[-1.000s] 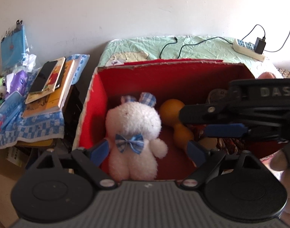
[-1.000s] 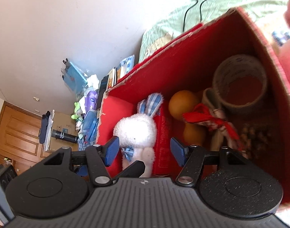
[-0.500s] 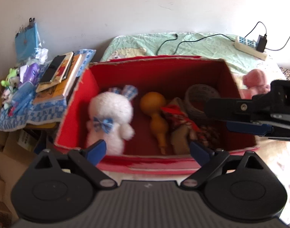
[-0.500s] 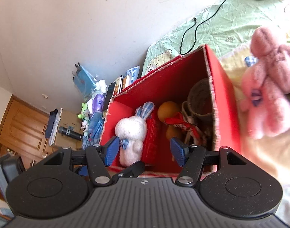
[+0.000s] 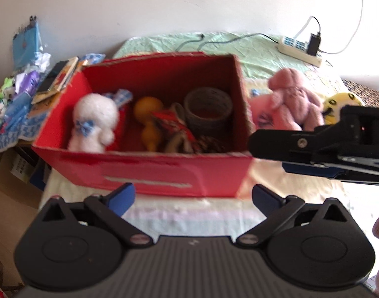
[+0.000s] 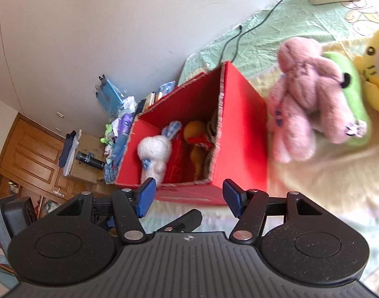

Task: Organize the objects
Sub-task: 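Withdraw both grippers from the box toward the yellow tiger plush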

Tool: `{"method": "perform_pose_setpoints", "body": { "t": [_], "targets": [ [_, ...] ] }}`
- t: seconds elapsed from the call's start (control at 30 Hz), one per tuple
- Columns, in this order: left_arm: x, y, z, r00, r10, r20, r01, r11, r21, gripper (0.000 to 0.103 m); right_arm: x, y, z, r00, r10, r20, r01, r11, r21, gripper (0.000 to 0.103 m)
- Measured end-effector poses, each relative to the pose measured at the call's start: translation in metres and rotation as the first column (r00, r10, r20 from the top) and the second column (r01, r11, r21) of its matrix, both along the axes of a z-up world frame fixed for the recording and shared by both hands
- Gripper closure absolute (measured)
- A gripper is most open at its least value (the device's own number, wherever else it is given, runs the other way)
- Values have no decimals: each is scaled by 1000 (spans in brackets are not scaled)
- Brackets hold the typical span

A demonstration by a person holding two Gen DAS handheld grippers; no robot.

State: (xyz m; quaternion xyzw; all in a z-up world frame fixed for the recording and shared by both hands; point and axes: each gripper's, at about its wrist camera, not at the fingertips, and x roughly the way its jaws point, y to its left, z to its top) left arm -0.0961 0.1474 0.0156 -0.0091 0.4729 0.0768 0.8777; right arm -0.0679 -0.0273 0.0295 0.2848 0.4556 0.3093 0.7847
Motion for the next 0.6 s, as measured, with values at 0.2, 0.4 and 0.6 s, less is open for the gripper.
{"method": "perform_pose_setpoints", "body": {
  "t": [0.2, 0.4, 0.6],
  "targets": [
    [-1, -37, -10, 998, -53, -26, 53, 999, 3, 3, -9, -26, -7, 999, -32, -14, 32, 999, -22, 39],
    [6, -68, -18, 991, -119, -58, 119, 993, 7, 3, -18, -53, -15, 995, -93, -29, 91, 995, -48, 39],
    [14, -96, -28, 980, -178, -85, 180, 984, 16, 3, -24, -82, -25, 986, -162, -49, 159, 985, -67, 39]
  ]
}}
